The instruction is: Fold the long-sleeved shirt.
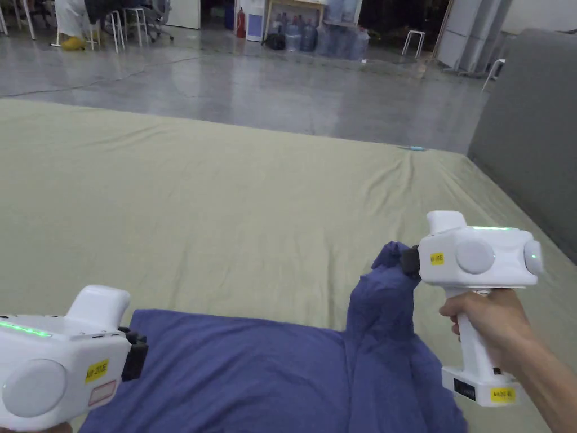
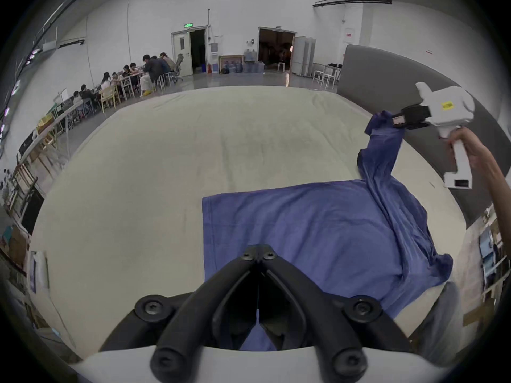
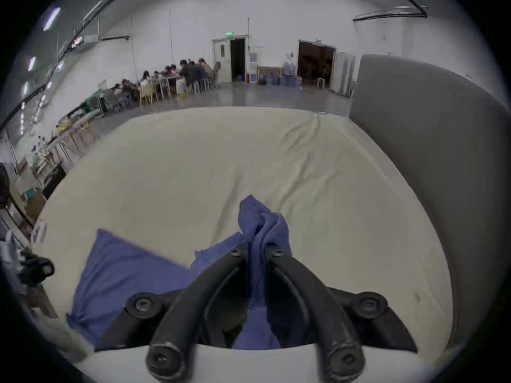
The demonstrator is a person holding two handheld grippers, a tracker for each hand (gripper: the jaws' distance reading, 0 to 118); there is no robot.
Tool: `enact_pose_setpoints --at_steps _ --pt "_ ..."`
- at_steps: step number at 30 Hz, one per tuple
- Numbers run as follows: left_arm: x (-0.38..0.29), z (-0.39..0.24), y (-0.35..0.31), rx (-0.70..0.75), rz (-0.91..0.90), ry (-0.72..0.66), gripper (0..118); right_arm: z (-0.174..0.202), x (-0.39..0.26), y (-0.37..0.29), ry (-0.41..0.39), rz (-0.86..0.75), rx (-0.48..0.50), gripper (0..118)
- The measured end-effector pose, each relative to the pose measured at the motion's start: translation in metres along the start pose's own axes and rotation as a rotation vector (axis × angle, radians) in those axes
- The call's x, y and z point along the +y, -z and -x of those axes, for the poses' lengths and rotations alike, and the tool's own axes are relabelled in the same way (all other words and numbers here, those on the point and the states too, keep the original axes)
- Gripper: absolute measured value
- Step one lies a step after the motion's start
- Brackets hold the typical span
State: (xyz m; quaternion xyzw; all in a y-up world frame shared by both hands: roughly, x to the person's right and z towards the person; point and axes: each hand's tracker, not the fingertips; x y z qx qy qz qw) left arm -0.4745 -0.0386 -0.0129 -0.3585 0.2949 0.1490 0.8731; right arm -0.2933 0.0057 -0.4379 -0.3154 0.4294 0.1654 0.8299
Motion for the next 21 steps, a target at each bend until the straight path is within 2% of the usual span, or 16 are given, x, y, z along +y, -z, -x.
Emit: enact_pose_setpoints --at_steps 3,5,9,13,14,15,16,17,21 --pt "-0.01 -0.007 -0.02 -0.011 -0.001 0.01 0 0.009 -0.049 -0.038 0.065 0.017 0.028 6" --pt "-0.02 -0.012 -0.033 -0.015 -0.006 0.002 0 0.017 -0.085 -0.051 0.046 0.05 0.036 6" --pt "-0.034 -0.02 -0.051 -0.045 -0.003 -0.007 0 0.036 -0.157 -0.044 -0.045 0.234 0.04 6" --pt "-0.041 -0.025 -0.061 -0.048 -0.001 -0.003 0 0.042 -0.193 -0.023 -0.07 0.319 -0.015 9" --pt "-0.042 -0.025 -0.063 -0.046 -0.002 -0.002 0 0.037 -0.195 -0.017 -0.077 0.319 -0.016 17" --pt "-0.042 -0.025 -0.066 -0.046 -0.002 0.0 0 0.034 -0.193 -0.023 -0.078 0.297 -0.024 35" --pt "-0.042 -0.025 -0.069 -0.045 -0.004 0.001 0 0.03 -0.19 -0.032 -0.065 0.266 -0.026 73" --pt "-0.043 -0.024 -0.072 -0.042 -0.006 0.0 0 0.025 -0.186 -0.043 -0.026 0.244 0.003 92" --pt "-0.049 -0.022 -0.085 -0.041 -0.021 -0.01 0 0.013 -0.171 -0.114 0.062 0.122 0.064 94"
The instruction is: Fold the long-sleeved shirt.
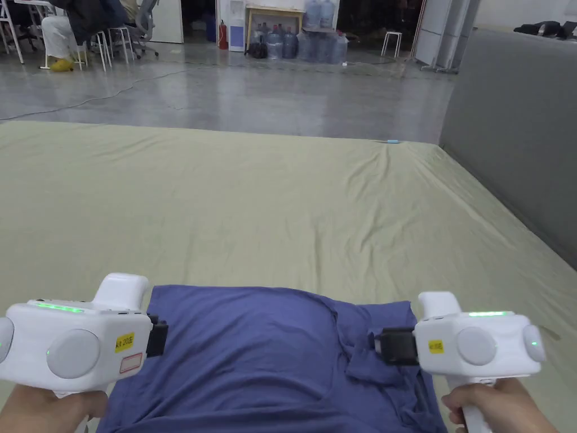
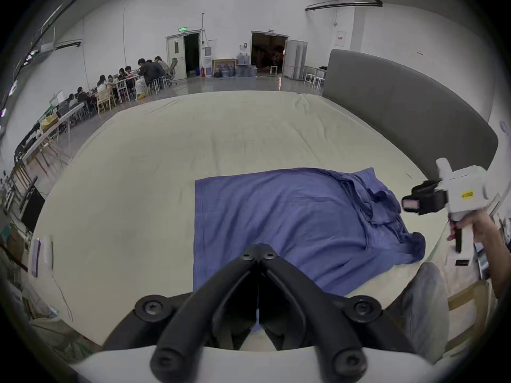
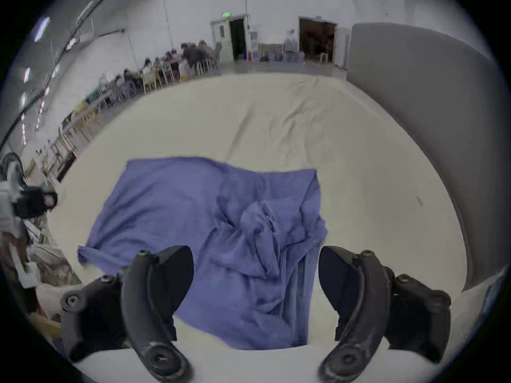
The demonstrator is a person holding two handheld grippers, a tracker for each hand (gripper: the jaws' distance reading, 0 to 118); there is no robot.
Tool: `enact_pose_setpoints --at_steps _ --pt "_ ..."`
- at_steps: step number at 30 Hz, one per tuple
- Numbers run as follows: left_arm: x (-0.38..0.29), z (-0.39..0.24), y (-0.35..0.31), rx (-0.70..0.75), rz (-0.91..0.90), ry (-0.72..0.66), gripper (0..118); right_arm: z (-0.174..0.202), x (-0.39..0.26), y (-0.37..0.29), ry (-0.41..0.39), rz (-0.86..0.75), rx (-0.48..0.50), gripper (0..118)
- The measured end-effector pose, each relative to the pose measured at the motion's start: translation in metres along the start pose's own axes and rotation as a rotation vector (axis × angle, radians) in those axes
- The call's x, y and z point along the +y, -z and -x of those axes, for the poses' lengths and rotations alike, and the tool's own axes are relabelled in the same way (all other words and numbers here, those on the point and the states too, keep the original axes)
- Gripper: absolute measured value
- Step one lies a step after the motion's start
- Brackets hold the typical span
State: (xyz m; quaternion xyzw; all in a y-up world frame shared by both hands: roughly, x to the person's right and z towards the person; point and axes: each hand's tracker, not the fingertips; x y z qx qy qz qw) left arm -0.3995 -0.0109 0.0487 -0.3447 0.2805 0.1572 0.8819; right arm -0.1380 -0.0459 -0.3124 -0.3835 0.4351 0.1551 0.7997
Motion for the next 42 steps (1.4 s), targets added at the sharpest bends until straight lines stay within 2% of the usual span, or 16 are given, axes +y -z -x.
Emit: enact_pose_setpoints --at_steps 1,3,4,14,15,17,18,19,26,28,30,33,38,39,41,42 --pt "-0.003 0.0 -0.002 -0.003 -0.003 -0.005 0 -0.002 0.0 -0.008 0.011 -0.012 -0.003 85" --pt "-0.008 0.0 -0.004 -0.009 0.001 -0.008 0 -0.004 -0.005 -0.021 0.026 -0.055 -0.002 14" --pt "-0.011 -0.001 -0.004 -0.01 0.003 -0.009 0 -0.005 -0.007 -0.021 0.018 -0.057 -0.007 0" --pt "0.038 0.03 0.047 -0.007 -0.002 -0.074 0 -0.015 0.006 0.014 0.071 -0.011 -0.013 0" --pt "0.052 0.036 0.065 0.003 -0.006 -0.095 8 -0.014 0.01 0.02 0.071 -0.013 -0.015 0" --pt "0.077 0.055 0.113 0.059 0.068 -0.12 91 -0.018 0.016 0.029 0.081 -0.019 -0.016 0" --pt "0.087 0.064 0.14 0.085 0.12 -0.109 109 -0.019 0.019 0.034 0.084 -0.016 -0.01 0" --pt "0.094 0.068 0.165 0.114 0.178 -0.102 109 -0.019 0.022 0.038 0.086 -0.011 -0.004 0" --pt "0.098 0.091 0.27 0.146 0.298 -0.206 106 -0.021 0.027 0.055 0.067 0.031 -0.002 0" --pt "0.095 0.088 0.281 0.181 0.311 -0.184 73 -0.022 0.03 0.058 0.061 0.041 -0.01 0" --pt "0.091 0.081 0.285 0.16 0.31 -0.158 66 -0.027 0.035 0.063 0.052 0.041 -0.018 0" --pt "0.1 0.062 0.253 0.179 0.294 -0.123 0 -0.027 0.046 0.07 0.046 0.043 -0.024 0" --pt "0.116 0.059 0.216 0.174 0.232 -0.078 0 -0.036 0.09 0.096 0.054 0.066 -0.003 0" --pt "0.118 0.061 0.214 0.145 0.232 -0.095 0 -0.04 0.101 0.102 0.052 0.069 -0.021 6" --pt "0.123 0.062 0.195 0.098 0.2 -0.158 0 -0.049 0.121 0.113 0.059 0.091 -0.051 71" --pt "0.124 0.061 0.187 0.091 0.177 -0.165 0 -0.055 0.128 0.12 0.077 0.116 -0.056 86"
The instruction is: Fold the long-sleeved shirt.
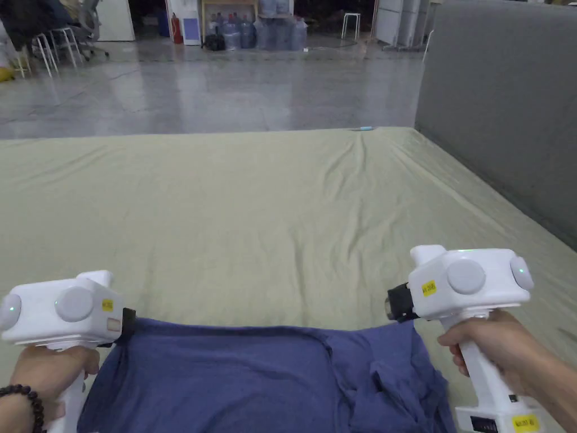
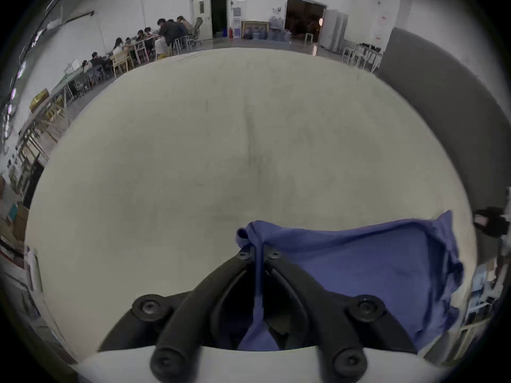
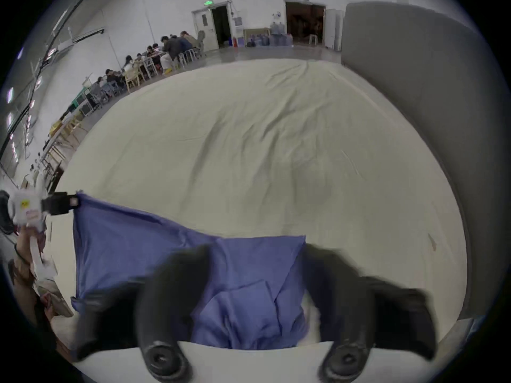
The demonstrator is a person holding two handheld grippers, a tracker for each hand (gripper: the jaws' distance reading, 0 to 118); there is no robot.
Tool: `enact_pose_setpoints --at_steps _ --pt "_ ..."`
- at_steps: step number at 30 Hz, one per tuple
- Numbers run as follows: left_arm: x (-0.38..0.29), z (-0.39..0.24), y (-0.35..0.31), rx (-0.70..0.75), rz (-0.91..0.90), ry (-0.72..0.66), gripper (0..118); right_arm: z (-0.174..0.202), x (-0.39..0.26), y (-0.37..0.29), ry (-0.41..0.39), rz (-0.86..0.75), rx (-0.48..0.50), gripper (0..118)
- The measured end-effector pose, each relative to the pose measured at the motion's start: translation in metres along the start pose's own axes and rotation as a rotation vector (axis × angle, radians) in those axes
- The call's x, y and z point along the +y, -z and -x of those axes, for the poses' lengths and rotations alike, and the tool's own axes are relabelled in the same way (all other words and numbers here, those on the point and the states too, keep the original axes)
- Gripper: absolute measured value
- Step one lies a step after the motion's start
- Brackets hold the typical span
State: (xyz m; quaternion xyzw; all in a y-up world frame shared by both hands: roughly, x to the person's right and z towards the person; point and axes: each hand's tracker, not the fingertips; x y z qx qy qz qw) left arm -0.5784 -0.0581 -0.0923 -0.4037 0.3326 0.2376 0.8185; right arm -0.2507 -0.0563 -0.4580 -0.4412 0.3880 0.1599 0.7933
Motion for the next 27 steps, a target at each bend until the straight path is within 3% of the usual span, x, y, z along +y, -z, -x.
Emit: enact_pose_setpoints --at_steps 3,5,10,11,13,14,15,16,17,19,23,27 --pt "0.0 -0.001 0.0 -0.004 -0.016 0.035 0 -0.012 0.013 0.024 0.044 0.093 0.032 85" --pt "-0.001 -0.004 0.003 0.004 -0.016 0.052 0 -0.022 0.017 0.044 0.094 0.154 -0.019 85" --pt "-0.001 -0.01 0.004 0.009 -0.017 0.076 0 -0.024 0.01 0.079 0.071 0.244 -0.064 85" --pt "0.0 -0.011 0.004 0.019 -0.013 0.088 0 -0.022 0.009 0.085 0.075 0.262 -0.076 77" --pt "-0.002 -0.012 0.005 0.023 -0.015 0.102 0 -0.019 0.002 0.091 0.07 0.288 -0.083 28" --pt "-0.003 -0.012 0.005 0.025 -0.013 0.102 0 -0.018 -0.003 0.088 0.083 0.287 -0.054 24" --pt "-0.003 -0.012 0.005 0.027 -0.012 0.099 0 -0.013 -0.003 0.082 0.082 0.253 -0.069 9" --pt "-0.003 -0.012 0.004 0.026 -0.012 0.095 0 -0.013 -0.003 0.079 0.081 0.26 -0.046 2" --pt "-0.005 -0.011 0.002 0.026 -0.013 0.091 0 -0.012 -0.003 0.077 0.094 0.276 0.007 2" --pt "-0.007 -0.011 -0.002 0.031 -0.01 0.093 0 -0.012 0.002 0.067 0.076 0.233 -0.042 2" --pt "-0.016 -0.006 -0.028 0.009 -0.047 0.084 0 -0.007 0.009 0.023 0.072 0.116 0.021 2" --pt "-0.026 -0.003 -0.055 0.003 -0.077 0.097 0 0.0 0.013 -0.006 -0.031 0.052 0.013 2"
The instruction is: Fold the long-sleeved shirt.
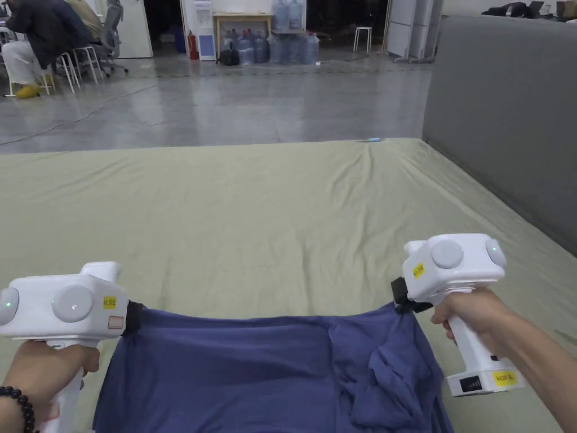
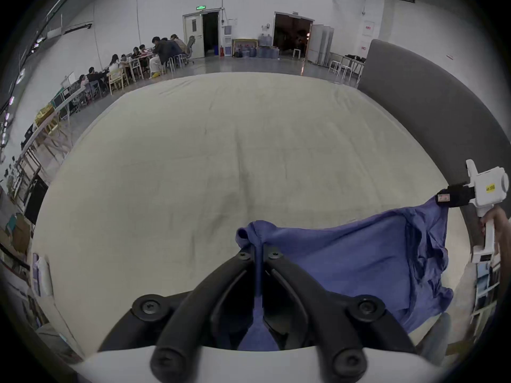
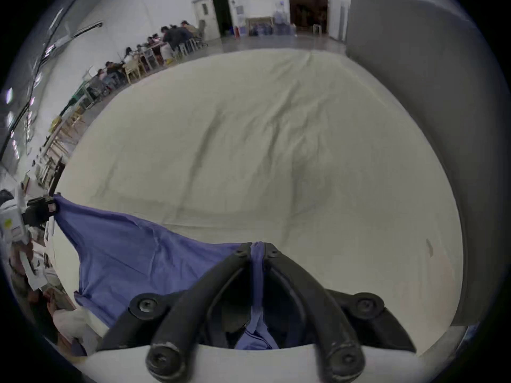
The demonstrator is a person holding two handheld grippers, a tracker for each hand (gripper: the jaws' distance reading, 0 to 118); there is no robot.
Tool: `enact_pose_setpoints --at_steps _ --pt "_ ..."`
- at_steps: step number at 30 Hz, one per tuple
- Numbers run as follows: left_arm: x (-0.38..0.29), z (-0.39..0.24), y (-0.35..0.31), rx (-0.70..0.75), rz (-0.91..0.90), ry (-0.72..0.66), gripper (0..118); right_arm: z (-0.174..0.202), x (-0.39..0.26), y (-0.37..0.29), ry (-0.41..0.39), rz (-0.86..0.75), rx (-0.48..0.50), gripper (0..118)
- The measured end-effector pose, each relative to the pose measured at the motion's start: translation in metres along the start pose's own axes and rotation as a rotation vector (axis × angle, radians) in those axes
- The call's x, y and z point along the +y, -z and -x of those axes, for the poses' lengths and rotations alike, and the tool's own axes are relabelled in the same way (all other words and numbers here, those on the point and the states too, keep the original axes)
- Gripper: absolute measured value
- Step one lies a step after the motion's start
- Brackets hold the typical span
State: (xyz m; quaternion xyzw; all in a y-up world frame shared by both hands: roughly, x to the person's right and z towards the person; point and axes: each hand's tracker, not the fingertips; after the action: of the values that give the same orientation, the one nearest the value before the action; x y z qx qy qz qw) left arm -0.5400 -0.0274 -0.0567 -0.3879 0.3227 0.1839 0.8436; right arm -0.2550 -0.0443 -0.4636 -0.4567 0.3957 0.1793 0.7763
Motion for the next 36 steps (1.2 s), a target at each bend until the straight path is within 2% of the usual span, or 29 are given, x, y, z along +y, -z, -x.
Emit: enact_pose_setpoints --at_steps 4,7,10,16,19,23,27,30,31,32,33,34,35,36 --pt "-0.015 0.008 -0.035 -0.025 -0.02 -0.015 0 0.007 -0.013 -0.048 -0.026 -0.067 0.083 2" --pt "-0.035 0.013 -0.057 -0.028 -0.022 -0.002 0 0.014 -0.035 -0.076 -0.088 -0.104 0.072 2" --pt "-0.066 0.02 -0.079 -0.05 -0.012 -0.009 0 0.021 -0.074 -0.104 -0.136 -0.127 0.114 2" --pt "-0.141 0.029 -0.108 -0.078 0.049 -0.033 0 0.018 -0.152 -0.13 -0.17 -0.099 0.16 2" --pt "-0.175 0.028 -0.109 -0.111 0.105 -0.047 0 0.019 -0.186 -0.126 -0.245 -0.02 0.173 2" --pt "-0.209 0.019 -0.101 -0.135 0.198 -0.002 0 0.018 -0.219 -0.098 -0.352 0.132 0.121 2" --pt "-0.223 0.015 -0.078 -0.084 0.248 0.042 0 0.019 -0.238 -0.061 -0.437 0.259 0.054 2" --pt "-0.226 0.017 -0.067 -0.079 0.256 0.033 0 0.019 -0.238 -0.048 -0.417 0.256 0.055 3" --pt "-0.227 0.017 -0.066 -0.08 0.256 0.024 0 0.019 -0.236 -0.05 -0.405 0.252 0.055 10" --pt "-0.227 0.017 -0.066 -0.08 0.254 0.017 4 0.021 -0.234 -0.057 -0.397 0.255 0.053 23" --pt "-0.226 0.017 -0.067 -0.084 0.244 0.009 24 0.02 -0.234 -0.063 -0.396 0.249 0.052 45" --pt "-0.225 0.017 -0.071 -0.086 0.23 0.0 71 0.02 -0.235 -0.067 -0.402 0.236 0.043 77" --pt "-0.224 0.017 -0.075 -0.1 0.212 -0.004 99 0.02 -0.236 -0.073 -0.404 0.213 0.024 88" --pt "-0.222 0.017 -0.08 -0.109 0.205 0.001 108 0.018 -0.237 -0.079 -0.408 0.204 -0.004 87"
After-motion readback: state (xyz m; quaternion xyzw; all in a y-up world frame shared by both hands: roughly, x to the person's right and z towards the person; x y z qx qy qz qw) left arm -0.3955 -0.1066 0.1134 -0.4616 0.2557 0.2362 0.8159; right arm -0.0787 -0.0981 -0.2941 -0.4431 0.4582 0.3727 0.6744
